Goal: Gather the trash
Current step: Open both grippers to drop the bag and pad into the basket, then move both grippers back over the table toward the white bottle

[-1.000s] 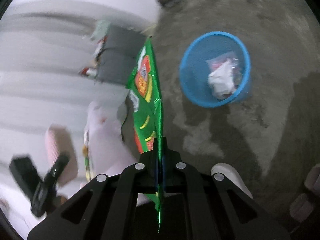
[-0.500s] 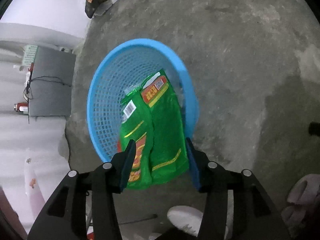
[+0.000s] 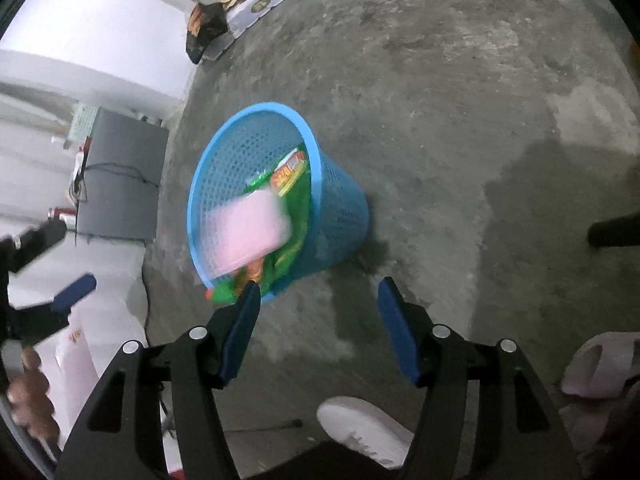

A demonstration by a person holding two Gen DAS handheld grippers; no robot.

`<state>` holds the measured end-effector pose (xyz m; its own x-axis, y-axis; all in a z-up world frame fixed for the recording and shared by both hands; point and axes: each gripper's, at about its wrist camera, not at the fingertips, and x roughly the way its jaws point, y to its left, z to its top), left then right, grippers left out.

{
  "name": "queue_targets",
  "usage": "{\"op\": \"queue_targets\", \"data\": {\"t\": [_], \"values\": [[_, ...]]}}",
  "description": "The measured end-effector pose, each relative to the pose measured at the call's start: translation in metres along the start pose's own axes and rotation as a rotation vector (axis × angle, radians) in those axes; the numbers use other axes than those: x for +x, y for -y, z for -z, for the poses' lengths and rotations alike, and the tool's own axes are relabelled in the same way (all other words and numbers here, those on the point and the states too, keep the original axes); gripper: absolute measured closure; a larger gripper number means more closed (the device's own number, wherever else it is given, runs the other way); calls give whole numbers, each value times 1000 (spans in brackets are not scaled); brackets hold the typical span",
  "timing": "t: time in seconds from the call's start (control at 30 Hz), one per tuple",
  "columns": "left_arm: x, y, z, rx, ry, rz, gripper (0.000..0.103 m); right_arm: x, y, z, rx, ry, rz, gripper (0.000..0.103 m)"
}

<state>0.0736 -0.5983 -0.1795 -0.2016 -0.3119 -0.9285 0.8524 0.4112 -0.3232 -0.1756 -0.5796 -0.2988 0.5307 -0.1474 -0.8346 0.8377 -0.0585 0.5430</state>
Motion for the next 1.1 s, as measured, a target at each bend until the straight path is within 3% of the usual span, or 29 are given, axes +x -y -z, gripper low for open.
{"op": "queue_targets", "data": {"t": [0.17,0.4,0.6,0.83,1.1], "values": [[-42,-7,15,26,60,6,17,-11,-5,3,-62,15,-18,43],[-146,-24,49,64,200,5,17,-32,-47,8,-176,58,-50,43],[-233,-52,111,70,340,-18,17,-57,-78,24,-274,85,-25,43],[-310,-102,201,-29,494,-95,17,-89,-122,57,-409,85,9,42],[-379,-170,292,-223,659,-177,17,-125,-176,97,-527,54,-99,30]]}}
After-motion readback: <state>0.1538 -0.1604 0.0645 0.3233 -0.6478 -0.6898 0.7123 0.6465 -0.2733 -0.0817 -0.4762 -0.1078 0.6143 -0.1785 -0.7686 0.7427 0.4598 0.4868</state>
